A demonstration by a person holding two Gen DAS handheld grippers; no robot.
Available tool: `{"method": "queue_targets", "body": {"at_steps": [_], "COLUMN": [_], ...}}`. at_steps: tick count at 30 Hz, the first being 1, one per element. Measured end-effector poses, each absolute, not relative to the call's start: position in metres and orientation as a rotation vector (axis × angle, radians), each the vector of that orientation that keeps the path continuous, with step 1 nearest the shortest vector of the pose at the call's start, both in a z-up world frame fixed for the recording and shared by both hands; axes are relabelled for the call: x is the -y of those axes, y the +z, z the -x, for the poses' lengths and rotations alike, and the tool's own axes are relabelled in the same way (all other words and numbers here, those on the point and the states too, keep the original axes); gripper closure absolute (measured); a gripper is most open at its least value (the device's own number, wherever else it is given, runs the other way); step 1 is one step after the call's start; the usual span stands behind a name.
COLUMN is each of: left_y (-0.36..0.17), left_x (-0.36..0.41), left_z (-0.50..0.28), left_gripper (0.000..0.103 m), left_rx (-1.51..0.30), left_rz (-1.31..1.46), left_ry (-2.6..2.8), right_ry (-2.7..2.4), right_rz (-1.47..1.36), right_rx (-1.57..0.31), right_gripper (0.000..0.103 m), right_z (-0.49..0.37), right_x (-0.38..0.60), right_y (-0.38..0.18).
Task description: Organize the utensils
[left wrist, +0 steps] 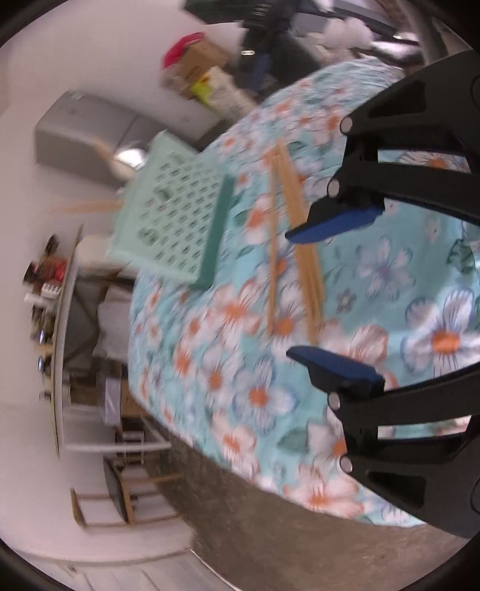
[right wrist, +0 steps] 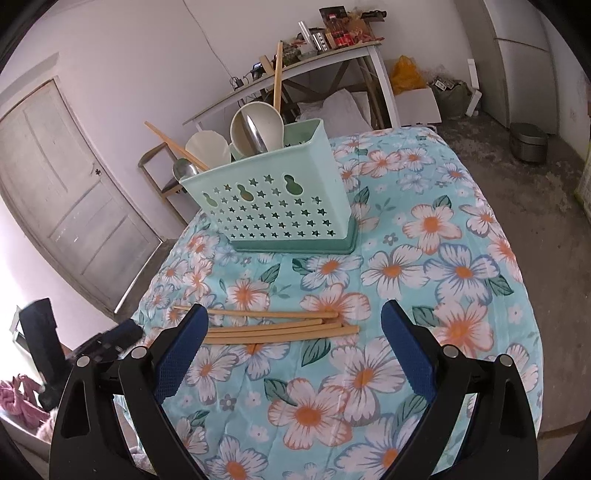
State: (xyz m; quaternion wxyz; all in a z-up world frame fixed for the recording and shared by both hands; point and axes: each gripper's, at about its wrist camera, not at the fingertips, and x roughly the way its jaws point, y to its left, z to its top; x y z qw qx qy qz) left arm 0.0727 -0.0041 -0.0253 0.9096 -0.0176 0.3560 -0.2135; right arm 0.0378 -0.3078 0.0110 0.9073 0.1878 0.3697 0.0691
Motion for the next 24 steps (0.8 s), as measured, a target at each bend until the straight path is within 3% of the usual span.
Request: {"method": "queue_targets", "body": {"at_steps": [16,24], "left_y": [-0.067,-0.071], "left_x": [0.129,0.149], "left_z": [-0.055,-0.048], "left_gripper": [0.078,0.100], "left_rx": [-0.640,-0.558], "left_rz": [-0.677,-0.831], "left_ry": [-0.540,-0.597], "right_ry": [0.122,0.095], "right_rz": [-0.542,-0.650], "right_rx": [-0.814,-0.822], "right_gripper": [0.011,0.012], "right_z": [-0.038,-0.036], "right_x": [0.334,0.356], "right_y": [-0.008,-0.021]}}
